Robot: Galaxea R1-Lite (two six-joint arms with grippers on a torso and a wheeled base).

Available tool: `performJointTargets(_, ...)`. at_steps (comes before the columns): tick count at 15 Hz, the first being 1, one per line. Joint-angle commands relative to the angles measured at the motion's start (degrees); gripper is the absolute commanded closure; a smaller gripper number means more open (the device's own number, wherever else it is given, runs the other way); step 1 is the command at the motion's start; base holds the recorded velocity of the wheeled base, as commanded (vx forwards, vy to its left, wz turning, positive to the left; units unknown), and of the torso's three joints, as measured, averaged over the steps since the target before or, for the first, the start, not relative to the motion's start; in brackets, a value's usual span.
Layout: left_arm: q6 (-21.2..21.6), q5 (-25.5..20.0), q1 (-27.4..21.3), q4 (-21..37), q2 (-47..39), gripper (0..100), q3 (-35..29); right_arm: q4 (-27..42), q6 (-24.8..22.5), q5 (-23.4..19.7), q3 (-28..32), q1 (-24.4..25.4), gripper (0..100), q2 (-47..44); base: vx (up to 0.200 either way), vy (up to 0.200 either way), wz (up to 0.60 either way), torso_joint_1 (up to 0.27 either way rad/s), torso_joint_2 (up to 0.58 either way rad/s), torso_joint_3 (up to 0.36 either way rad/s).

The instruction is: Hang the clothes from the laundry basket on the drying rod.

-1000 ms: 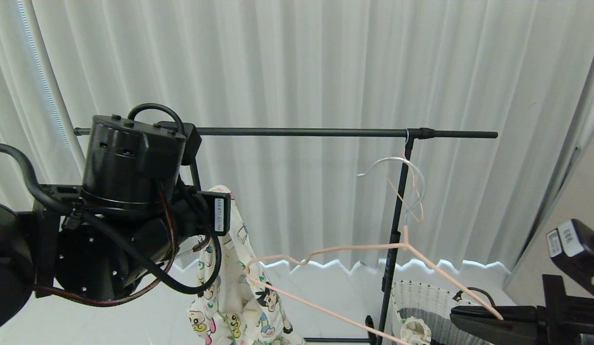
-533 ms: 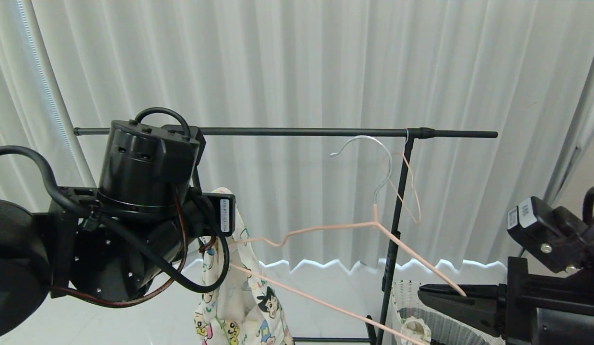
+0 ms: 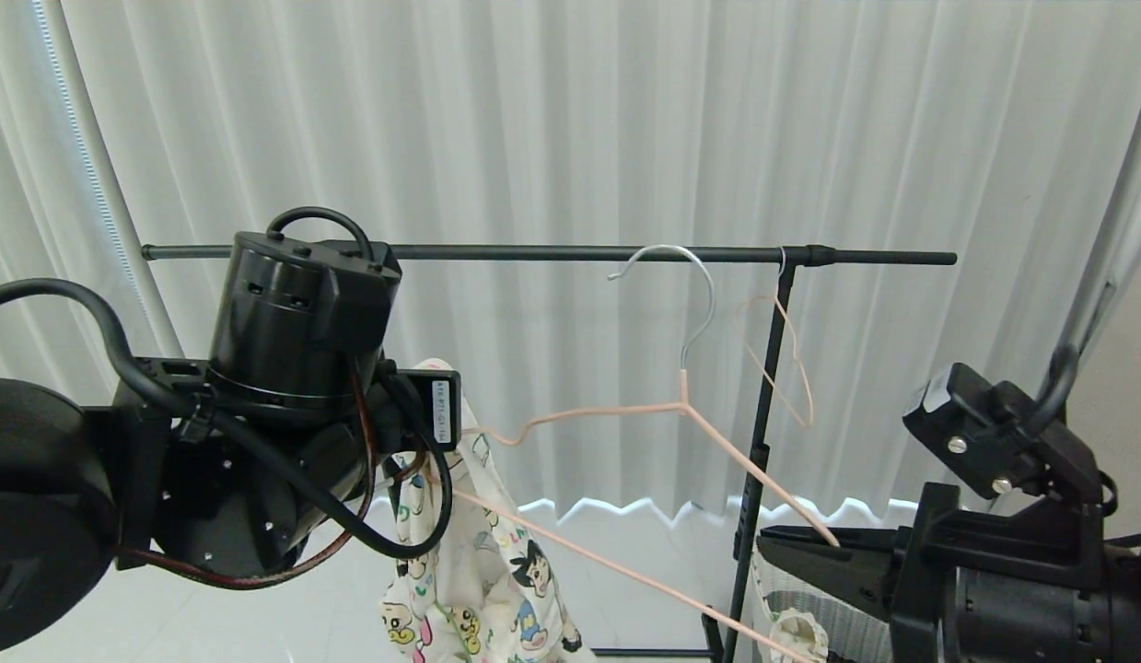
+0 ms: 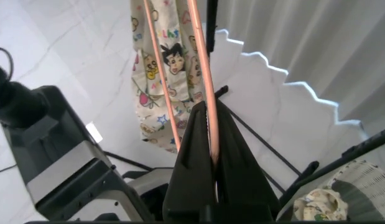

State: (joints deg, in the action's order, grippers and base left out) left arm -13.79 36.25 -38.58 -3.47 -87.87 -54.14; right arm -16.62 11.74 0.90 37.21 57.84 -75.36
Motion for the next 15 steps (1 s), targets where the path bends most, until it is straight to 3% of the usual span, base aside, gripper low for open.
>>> performJointTargets(1, -0.01, 0.04, 0.0, -0.04, -0.02, 100, -0.18, -0.52, 0.39, 1.3, 0.41, 0.16, 100, -2.25, 0.0, 0.0, 0.0, 0.0, 0.0, 0.0)
performJointTargets(6, -0.71, 0.04, -0.26, -0.04, 0.15, 100, -0.18, -7.47, 2.76, 4.99, 1.82, 3.5, 100, -7.87, 0.0, 0.0, 0.0, 0.0, 0.0, 0.0)
performJointTargets(15, -3.35, 0.13, -8.53, -0.04, 0.51, 100, -3.52, -14.15, 4.78, 11.49, 6.3, 9.22, 100, -17.01, 0.0, 0.0, 0.0, 0.0, 0.0, 0.0)
